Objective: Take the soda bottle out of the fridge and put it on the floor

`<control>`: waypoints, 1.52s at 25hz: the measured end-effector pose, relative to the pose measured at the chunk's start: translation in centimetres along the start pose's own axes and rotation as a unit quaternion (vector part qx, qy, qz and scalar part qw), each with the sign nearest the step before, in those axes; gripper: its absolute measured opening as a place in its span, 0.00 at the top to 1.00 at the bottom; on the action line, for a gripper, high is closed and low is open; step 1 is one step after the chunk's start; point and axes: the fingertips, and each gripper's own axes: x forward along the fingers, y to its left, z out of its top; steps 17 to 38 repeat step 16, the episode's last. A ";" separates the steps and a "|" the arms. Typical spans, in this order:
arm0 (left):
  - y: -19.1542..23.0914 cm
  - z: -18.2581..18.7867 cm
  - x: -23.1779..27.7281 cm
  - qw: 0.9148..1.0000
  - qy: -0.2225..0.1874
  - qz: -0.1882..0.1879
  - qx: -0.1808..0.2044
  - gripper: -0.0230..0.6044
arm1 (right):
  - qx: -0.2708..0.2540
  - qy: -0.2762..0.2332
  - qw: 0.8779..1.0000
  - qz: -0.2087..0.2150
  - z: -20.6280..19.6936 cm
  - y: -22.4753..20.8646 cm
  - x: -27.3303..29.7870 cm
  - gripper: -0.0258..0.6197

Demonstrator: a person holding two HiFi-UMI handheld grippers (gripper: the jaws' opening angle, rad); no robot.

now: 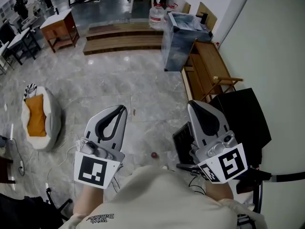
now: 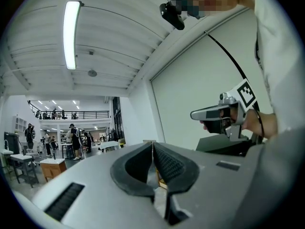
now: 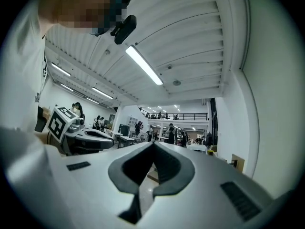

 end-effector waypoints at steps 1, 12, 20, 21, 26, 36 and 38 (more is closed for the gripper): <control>-0.1 0.0 0.0 1.000 0.001 0.000 0.000 0.95 | 0.001 0.003 1.000 -0.001 -0.1 0.0 -0.2 0.97; -1.9 0.6 -0.1 1.000 0.005 -0.007 0.009 0.95 | -0.002 0.009 1.000 -0.013 -0.3 -0.5 -2.3 0.97; -2.8 0.6 0.0 1.000 0.002 -0.007 0.013 0.95 | -0.005 0.014 1.000 -0.011 -0.6 -0.8 -3.1 0.97; -2.8 0.6 0.0 1.000 0.002 -0.007 0.013 0.95 | -0.005 0.014 1.000 -0.011 -0.6 -0.8 -3.1 0.97; -2.8 0.6 0.0 1.000 0.002 -0.007 0.013 0.95 | -0.005 0.014 1.000 -0.011 -0.6 -0.8 -3.1 0.97; -2.8 0.6 0.0 1.000 0.002 -0.007 0.013 0.95 | -0.005 0.014 1.000 -0.011 -0.6 -0.8 -3.1 0.97; -2.8 0.6 0.0 1.000 0.002 -0.007 0.013 0.95 | -0.005 0.014 1.000 -0.011 -0.6 -0.8 -3.1 0.97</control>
